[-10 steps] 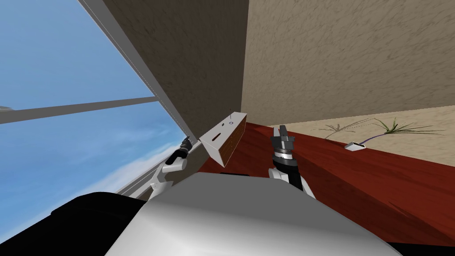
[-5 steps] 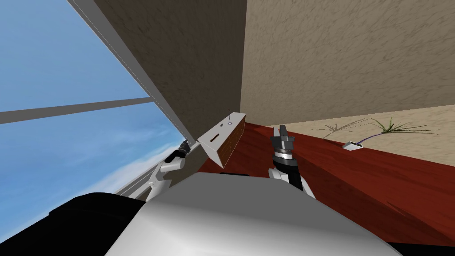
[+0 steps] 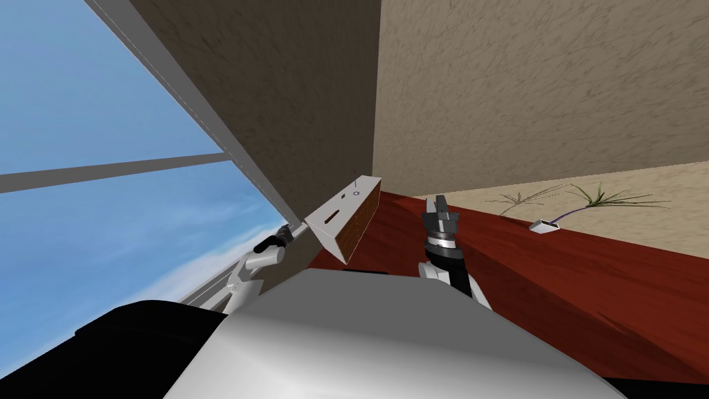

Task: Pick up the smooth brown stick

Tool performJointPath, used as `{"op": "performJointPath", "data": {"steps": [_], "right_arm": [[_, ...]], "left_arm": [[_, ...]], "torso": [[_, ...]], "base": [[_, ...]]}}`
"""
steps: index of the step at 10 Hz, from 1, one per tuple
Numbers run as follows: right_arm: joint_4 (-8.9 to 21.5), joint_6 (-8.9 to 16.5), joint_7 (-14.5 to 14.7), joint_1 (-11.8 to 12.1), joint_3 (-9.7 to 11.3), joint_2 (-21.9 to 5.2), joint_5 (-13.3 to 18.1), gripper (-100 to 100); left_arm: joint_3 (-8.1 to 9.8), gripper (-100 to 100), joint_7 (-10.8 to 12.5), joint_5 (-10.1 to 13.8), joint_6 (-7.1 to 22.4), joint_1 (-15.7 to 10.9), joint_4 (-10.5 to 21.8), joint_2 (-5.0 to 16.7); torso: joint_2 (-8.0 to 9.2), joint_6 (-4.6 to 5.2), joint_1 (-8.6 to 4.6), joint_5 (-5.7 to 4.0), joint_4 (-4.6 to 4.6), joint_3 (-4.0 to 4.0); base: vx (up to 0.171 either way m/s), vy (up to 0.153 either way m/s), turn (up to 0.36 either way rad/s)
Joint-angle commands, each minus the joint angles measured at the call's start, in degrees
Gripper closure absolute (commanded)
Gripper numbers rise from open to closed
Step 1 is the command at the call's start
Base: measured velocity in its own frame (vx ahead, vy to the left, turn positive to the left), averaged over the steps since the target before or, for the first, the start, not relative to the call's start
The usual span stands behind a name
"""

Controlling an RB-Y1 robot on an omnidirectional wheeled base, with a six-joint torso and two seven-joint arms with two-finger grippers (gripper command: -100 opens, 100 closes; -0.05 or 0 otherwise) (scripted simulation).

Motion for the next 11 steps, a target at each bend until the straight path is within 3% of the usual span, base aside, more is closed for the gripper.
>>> {"op": "performJointPath", "data": {"steps": [1, 3, 4, 5, 6, 11], "right_arm": [[0.0, 0.0, 0.0, 0.0, 0.0, 0.0, 0.0, 0], [0.0, 0.0, 0.0, 0.0, 0.0, 0.0, 0.0, 0], [0.0, 0.0, 0.0, 0.0, 0.0, 0.0, 0.0, 0], [0.0, 0.0, 0.0, 0.0, 0.0, 0.0, 0.0, 0], [0.0, 0.0, 0.0, 0.0, 0.0, 0.0, 0.0, 0], [0.0, 0.0, 0.0, 0.0, 0.0, 0.0, 0.0, 0]], "left_arm": [[1.36, -100, 1.4, 1.0, 2.9, -0.9, 2.1, 0.7], [1.36, -100, 1.4, 1.0, 5.4, -0.9, 2.1, 0.7], [2.5, -100, 2.6, 2.0, 7.3, -1.5, 4.3, 1.3], [2.5, -100, 2.6, 2.0, 8.8, -1.5, 4.3, 1.3], [2.5, -100, 2.6, 2.0, 9.1, -1.5, 4.3, 1.3], [5.77, -100, 5.7, 4.7, 18.0, -3.4, 10.7, 2.8]], "torso": [[0.0, 0.0, 0.0, 0.0, 0.0, 0.0], [-0.09, 0.01, -0.09, -0.02, -0.02, -0.05], [0.04, 0.0, -0.01, -0.01, 0.0, 0.01], [-0.02, 0.02, 0.0, 0.0, 0.0, -0.01], [-0.05, 0.01, -0.01, 0.0, -0.01, -0.03], [-0.19, 0.01, -0.05, -0.01, -0.05, -0.11]], "base": [[0.093, -0.055, -0.051], [0.057, -0.043, -0.012], [0.067, -0.033, -0.075], [0.078, -0.033, -0.036], [0.036, -0.018, 0.01], [0.098, -0.044, -0.061]]}}
